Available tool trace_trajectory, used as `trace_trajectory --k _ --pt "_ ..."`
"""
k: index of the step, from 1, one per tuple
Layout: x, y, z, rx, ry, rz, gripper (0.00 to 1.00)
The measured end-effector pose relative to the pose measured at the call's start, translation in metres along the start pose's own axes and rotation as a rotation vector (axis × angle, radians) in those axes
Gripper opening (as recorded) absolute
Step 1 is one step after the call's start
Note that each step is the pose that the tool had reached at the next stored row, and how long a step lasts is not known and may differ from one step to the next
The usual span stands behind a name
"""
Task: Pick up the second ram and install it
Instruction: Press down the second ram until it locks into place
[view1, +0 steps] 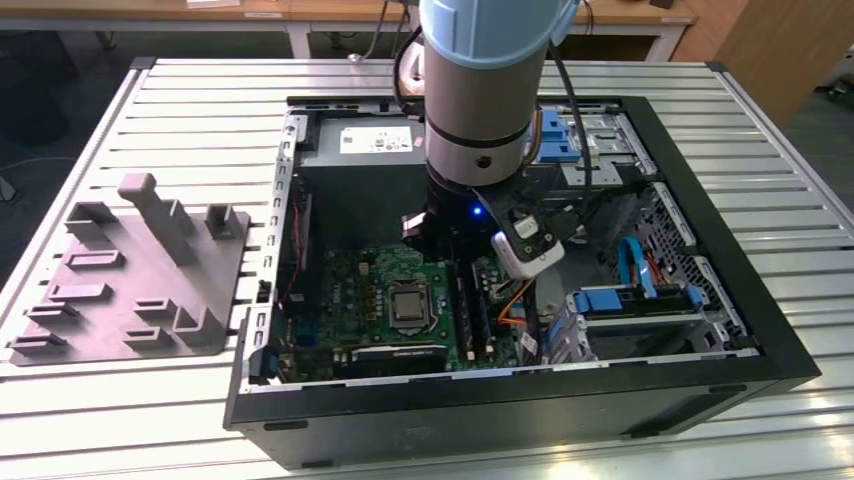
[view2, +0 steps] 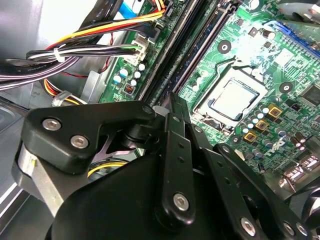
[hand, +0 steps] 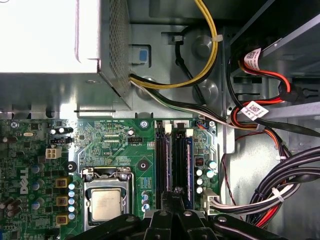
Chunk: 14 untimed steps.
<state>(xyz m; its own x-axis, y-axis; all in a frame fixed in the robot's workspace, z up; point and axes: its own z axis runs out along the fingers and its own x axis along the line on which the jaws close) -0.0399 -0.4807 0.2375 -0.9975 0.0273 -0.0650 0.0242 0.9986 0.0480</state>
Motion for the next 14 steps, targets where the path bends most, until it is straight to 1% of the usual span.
trace_trajectory --k 6,11,12,14 --pt "0.0 0.0002 -0.0001 0.0002 0.0001 0.0 0.1" --pt "0.0 0.0022 0.0001 -0.0001 0.0 0.0 0.1" --pt "0.0002 0.0066 0.0003 -0.0001 0.0 0.0 0.1" --pt "0.0003 0.009 0.0004 0.0 0.0 0.0 0.1"
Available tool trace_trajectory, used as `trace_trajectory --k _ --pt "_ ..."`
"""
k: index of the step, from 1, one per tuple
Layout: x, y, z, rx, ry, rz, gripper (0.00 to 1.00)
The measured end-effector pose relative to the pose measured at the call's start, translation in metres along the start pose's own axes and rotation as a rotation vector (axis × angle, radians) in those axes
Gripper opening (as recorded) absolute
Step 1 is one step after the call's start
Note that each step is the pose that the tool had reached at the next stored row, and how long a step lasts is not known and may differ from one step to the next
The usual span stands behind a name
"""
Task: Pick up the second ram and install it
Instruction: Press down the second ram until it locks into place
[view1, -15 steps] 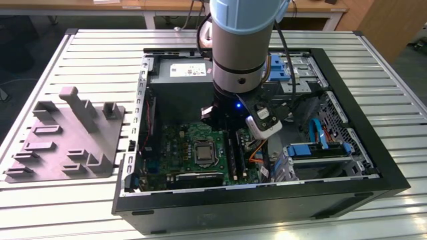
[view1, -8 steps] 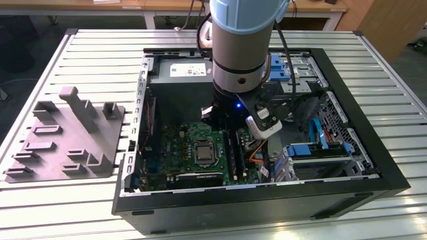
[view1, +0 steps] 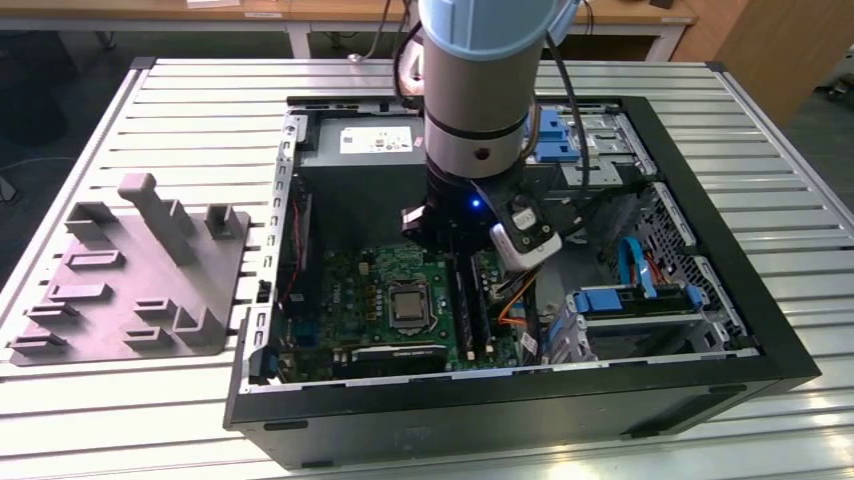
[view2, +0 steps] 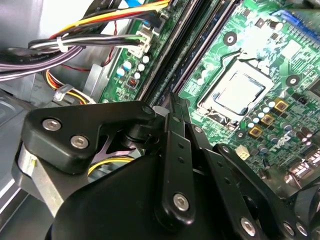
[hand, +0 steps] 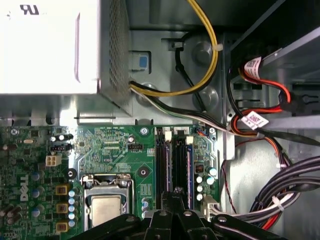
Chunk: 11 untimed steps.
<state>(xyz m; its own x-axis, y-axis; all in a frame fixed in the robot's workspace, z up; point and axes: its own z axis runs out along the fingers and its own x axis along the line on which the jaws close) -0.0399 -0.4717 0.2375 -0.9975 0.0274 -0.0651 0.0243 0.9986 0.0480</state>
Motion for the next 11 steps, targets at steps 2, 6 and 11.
trace_trajectory --k 2,6,11 --pt "0.0 0.0022 0.0002 0.0 0.0 0.0 0.1" --pt "0.0 0.0052 0.0005 0.0 0.0 0.0 0.1" --pt "0.0002 0.0067 0.0007 0.0 0.0 0.0 0.1"
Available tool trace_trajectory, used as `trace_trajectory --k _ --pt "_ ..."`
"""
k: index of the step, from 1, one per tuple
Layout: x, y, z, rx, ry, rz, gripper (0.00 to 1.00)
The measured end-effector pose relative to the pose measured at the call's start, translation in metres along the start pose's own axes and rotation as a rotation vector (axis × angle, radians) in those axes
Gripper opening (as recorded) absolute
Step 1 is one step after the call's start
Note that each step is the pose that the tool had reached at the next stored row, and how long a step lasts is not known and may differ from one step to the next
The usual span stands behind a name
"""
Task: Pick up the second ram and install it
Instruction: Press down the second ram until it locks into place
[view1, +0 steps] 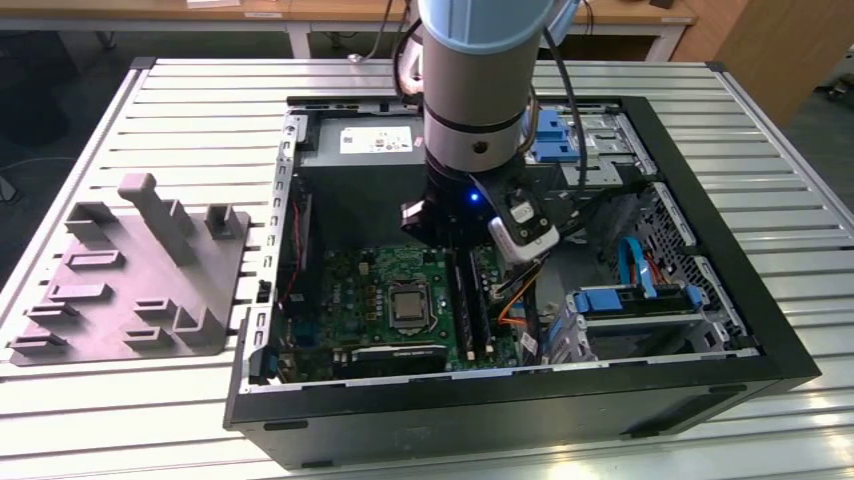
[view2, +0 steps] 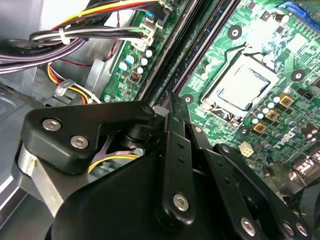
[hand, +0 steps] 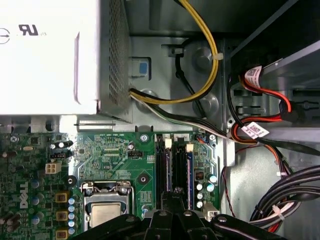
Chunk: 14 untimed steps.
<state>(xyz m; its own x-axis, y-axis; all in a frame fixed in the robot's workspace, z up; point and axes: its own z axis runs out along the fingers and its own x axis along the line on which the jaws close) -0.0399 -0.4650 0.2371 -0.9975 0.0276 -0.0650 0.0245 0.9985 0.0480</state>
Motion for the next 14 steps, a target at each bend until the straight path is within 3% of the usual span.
trace_trajectory --k 7,14 --pt "-0.0004 0.0098 0.0015 -0.0001 -0.0001 0.0 0.1" --pt "-0.0017 0.0119 0.0066 0.0002 0.0 0.002 0.1"
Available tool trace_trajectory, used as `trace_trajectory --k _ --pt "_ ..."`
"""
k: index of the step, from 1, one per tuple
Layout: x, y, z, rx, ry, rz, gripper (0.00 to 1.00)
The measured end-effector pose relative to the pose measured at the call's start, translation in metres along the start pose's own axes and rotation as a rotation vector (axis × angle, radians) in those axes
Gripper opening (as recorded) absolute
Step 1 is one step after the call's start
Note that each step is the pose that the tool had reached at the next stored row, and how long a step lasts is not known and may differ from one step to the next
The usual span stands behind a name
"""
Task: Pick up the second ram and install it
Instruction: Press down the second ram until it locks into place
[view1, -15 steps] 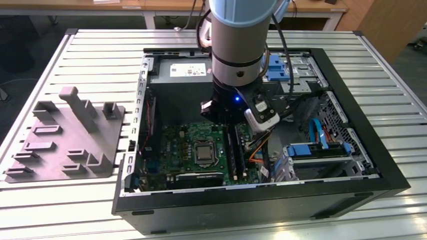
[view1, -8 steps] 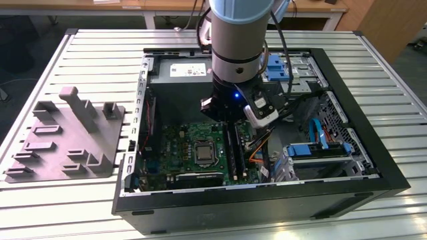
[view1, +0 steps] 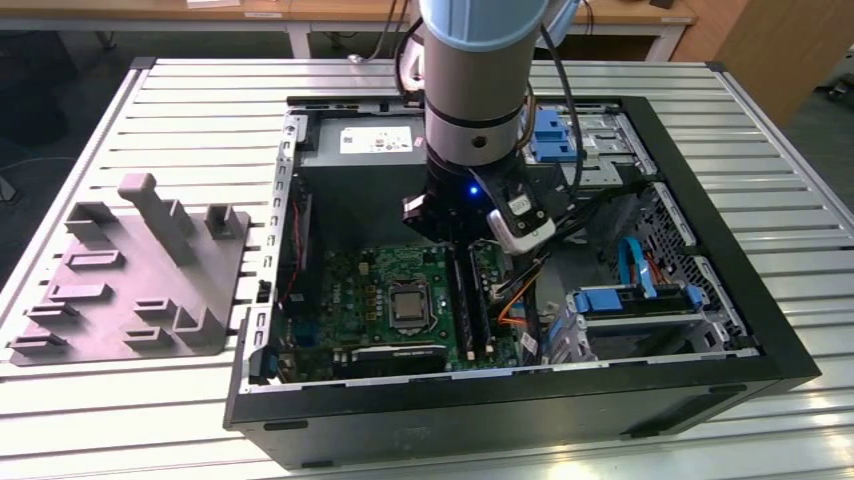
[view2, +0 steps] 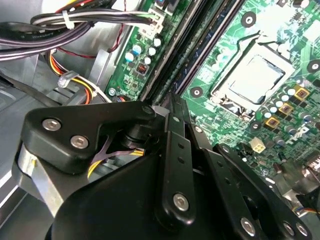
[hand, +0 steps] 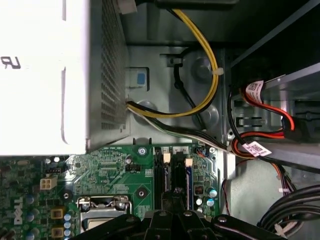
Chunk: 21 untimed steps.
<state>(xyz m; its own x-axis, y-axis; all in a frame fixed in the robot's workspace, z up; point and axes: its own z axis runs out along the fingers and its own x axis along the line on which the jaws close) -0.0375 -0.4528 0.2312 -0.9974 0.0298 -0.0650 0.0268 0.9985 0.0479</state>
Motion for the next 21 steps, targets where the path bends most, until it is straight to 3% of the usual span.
trace_trajectory --k 10,21 --pt "0.0003 0.0061 0.0059 -0.0001 -0.0001 0.001 0.1" --pt "0.0008 0.0067 0.0115 0.0001 -0.0001 0.001 0.1"
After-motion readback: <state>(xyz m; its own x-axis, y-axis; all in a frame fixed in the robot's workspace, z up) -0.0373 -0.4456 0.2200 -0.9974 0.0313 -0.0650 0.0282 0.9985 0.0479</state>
